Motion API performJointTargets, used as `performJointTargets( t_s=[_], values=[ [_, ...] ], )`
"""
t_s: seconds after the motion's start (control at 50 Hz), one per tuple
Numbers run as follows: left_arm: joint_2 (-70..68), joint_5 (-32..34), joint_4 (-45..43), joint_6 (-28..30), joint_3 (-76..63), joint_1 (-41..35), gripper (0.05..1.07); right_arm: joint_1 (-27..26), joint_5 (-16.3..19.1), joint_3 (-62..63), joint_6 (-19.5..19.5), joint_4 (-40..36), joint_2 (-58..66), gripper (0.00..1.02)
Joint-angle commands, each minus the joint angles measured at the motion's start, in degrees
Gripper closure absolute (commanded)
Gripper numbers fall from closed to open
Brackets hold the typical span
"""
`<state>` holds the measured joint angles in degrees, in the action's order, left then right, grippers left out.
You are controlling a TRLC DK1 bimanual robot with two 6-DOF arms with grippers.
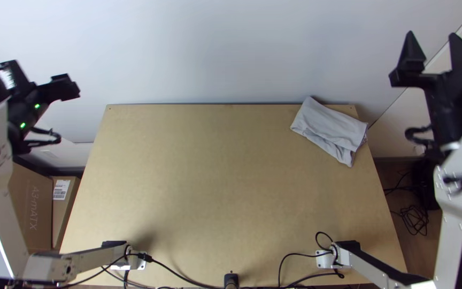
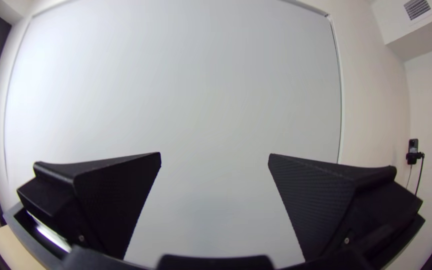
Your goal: Fold the t-shirt
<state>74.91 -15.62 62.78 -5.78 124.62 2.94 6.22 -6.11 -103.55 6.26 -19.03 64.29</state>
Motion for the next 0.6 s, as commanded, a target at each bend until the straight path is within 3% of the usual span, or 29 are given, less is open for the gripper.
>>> performJointTargets(
  t_s=[0.0,0.16,0.32,0.48,0.58],
  values=[
    [-7.68,0.50,-3.46,0.16,-7.11,-0.30,0.10,6.26,-4.00,2.12,0.33,-0.40,-6.55,0.03],
    [-23.85,0.68,-15.06,0.24,-30.13,-0.39,0.10,8.37,-5.05,7.22,-2.31,-1.98,-17.45,0.03],
    [-39.06,1.11,-22.79,-1.78,-51.84,-0.39,0.10,8.37,-4.97,18.64,-2.31,-1.98,-29.31,0.03],
    [-51.98,1.03,-31.14,-1.78,-68.19,-0.22,0.10,8.46,-4.70,37.54,-3.10,7.69,-45.40,0.03],
    [-58.74,1.03,-34.75,-1.43,-77.33,0.14,0.10,8.37,-4.44,48.35,-3.19,9.53,-54.10,0.03]
  ],
)
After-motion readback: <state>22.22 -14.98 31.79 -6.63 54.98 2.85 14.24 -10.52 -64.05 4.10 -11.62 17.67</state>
